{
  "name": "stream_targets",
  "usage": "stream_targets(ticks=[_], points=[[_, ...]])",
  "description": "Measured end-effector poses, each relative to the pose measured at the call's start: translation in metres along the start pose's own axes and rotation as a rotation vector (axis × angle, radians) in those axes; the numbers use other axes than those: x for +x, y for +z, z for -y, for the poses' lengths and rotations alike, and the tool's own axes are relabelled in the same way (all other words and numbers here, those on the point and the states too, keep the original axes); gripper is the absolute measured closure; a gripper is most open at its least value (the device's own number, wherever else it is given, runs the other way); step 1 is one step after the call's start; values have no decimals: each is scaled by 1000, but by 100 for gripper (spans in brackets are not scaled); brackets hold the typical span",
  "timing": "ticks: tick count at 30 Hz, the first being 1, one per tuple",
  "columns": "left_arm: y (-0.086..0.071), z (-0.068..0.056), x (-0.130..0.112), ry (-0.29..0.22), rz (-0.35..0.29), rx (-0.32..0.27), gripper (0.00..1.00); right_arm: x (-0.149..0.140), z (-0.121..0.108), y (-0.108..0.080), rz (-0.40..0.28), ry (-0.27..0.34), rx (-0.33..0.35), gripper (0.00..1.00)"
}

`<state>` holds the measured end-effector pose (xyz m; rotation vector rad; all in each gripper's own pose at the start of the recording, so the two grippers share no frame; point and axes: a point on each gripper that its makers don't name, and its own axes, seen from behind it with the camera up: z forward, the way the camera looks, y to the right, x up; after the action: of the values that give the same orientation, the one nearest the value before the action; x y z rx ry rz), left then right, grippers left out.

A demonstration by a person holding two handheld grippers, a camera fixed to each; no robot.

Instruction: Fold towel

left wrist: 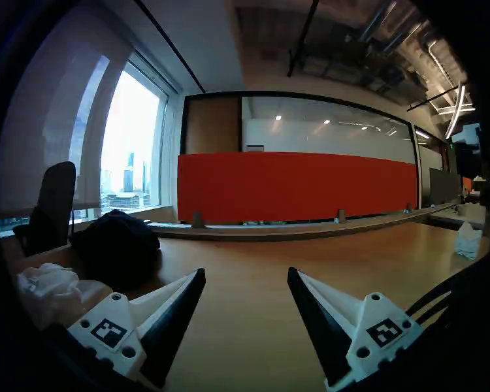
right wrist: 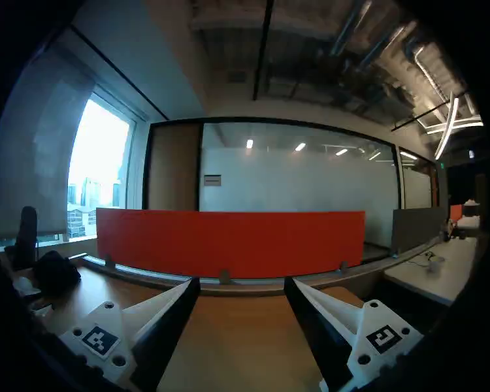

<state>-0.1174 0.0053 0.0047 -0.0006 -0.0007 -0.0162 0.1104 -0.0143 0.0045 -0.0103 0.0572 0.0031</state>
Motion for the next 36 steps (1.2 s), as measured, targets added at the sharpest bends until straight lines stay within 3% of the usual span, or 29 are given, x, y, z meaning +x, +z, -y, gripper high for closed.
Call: stream_targets(ticks=[18, 36], points=[[0, 0, 1, 0, 0, 0, 7, -99, -13, -5, 16, 49, 6, 0], [0, 0, 1, 0, 0, 0, 7, -163, -21, -9, 48, 83, -9, 0]])
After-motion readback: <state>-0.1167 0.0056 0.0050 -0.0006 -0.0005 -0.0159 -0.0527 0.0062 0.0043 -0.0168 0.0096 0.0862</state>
